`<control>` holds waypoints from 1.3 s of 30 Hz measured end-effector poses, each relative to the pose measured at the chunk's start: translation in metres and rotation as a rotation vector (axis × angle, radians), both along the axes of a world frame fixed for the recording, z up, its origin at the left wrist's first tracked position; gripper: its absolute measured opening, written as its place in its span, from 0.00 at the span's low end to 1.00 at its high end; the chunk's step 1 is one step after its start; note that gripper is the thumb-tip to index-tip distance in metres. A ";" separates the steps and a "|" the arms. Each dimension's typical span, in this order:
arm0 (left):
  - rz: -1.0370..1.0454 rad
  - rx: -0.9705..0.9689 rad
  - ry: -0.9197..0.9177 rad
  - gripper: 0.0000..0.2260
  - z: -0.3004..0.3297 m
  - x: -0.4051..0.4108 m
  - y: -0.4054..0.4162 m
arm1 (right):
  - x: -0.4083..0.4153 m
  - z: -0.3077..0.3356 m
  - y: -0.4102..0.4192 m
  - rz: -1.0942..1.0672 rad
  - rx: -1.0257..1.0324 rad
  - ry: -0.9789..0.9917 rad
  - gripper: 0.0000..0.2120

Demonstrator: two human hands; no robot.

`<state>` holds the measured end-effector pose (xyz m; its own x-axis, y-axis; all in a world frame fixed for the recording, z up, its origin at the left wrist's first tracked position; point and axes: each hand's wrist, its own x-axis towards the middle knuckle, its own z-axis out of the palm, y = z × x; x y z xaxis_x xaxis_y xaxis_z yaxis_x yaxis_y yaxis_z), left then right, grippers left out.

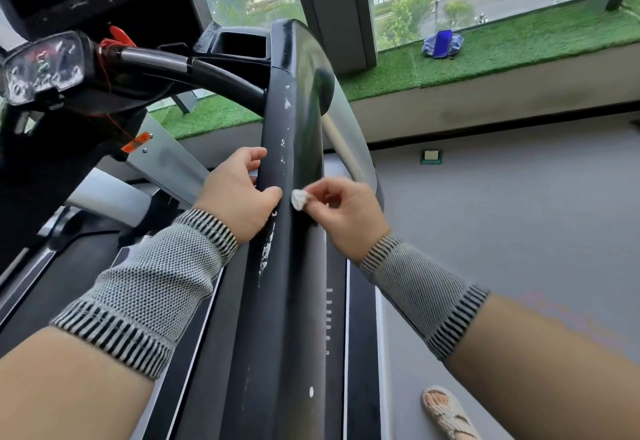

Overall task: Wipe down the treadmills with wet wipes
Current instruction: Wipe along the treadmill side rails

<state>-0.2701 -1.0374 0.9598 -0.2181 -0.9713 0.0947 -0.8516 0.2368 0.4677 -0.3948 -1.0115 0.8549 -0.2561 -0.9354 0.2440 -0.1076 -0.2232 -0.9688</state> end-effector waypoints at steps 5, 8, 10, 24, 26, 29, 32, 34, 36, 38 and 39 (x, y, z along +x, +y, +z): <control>0.004 0.006 -0.008 0.25 0.000 -0.001 0.000 | -0.003 0.009 -0.016 -0.035 0.045 -0.103 0.04; 0.003 0.017 0.006 0.25 -0.001 0.000 -0.001 | -0.003 0.011 -0.022 -0.059 0.061 -0.101 0.06; 0.005 0.024 0.027 0.25 -0.003 0.002 -0.002 | -0.001 0.004 -0.002 -0.015 0.024 -0.023 0.07; 0.006 0.044 0.100 0.25 -0.007 0.007 -0.007 | 0.003 -0.005 0.022 0.037 -0.038 -0.080 0.09; 0.000 0.052 0.107 0.25 -0.008 0.007 -0.008 | 0.000 -0.001 0.010 0.012 -0.008 -0.111 0.09; -0.003 0.059 0.118 0.25 -0.008 0.006 -0.008 | -0.002 0.010 -0.014 -0.054 0.044 -0.162 0.10; -0.005 0.063 0.141 0.25 -0.010 0.007 -0.008 | 0.004 0.005 0.005 -0.029 -0.014 -0.083 0.11; -0.009 0.064 0.149 0.25 -0.010 0.008 -0.009 | 0.006 -0.002 0.028 0.034 -0.028 -0.074 0.12; -0.010 0.067 0.153 0.25 -0.010 0.008 -0.009 | 0.004 -0.005 0.030 0.030 -0.011 -0.094 0.13; -0.012 0.069 0.139 0.25 -0.009 0.008 -0.009 | 0.003 0.000 0.014 -0.032 0.015 -0.122 0.12; -0.014 0.066 0.133 0.25 -0.009 0.007 -0.008 | 0.003 0.005 0.006 -0.060 0.019 -0.145 0.10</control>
